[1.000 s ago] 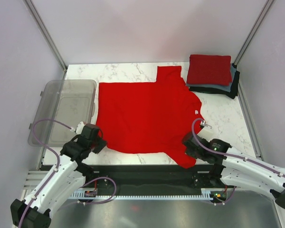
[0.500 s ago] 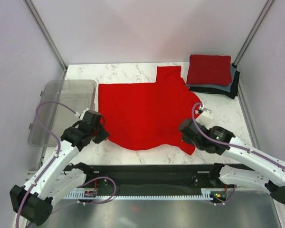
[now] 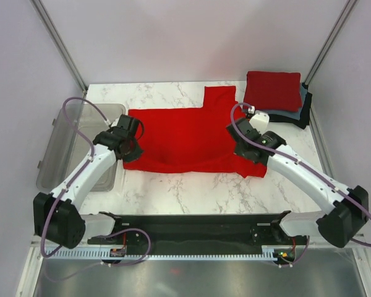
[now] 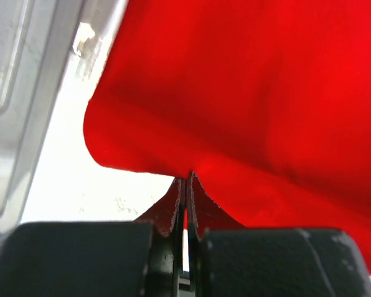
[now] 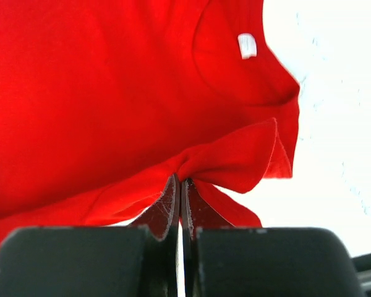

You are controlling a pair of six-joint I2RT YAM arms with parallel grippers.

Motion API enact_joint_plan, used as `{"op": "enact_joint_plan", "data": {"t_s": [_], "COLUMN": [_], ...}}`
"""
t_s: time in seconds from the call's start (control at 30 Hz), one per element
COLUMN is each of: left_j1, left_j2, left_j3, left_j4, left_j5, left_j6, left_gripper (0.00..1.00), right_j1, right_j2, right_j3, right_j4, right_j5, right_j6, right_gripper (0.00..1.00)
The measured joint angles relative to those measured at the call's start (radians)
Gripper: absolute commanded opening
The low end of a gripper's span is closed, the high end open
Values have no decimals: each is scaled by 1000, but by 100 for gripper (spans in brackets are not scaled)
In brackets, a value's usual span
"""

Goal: Fold and stack the t-shirts
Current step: Fold the tshirt

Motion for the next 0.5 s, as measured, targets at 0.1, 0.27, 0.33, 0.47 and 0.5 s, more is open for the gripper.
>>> {"op": "enact_joint_plan", "data": {"t_s": [0.1,0.27,0.33,0.47,0.5], "left_j1": [42,85,98,136,149], "left_j2": [93,246,306,469,524], "left_j3": [42,100,129,257,311], "left_j4": [7,32,39,37,35], "left_j5": [2,10,17,58,77], "left_j6": [37,80,95,142,156], "left_gripper": [2,2,2,18,34], "right_j1": [-60,-147,-174,-222,-237], "right_j2": [67,170,224,369,414], "right_j3": [21,68,105,219,261], "right_j4": [43,102,126,149,153], "right_j5": [-34,-97,-120,-160,-171], "right_j6": [-68,-157,-190,-243,-254], "right_gripper": [0,0,0,11,46]}}
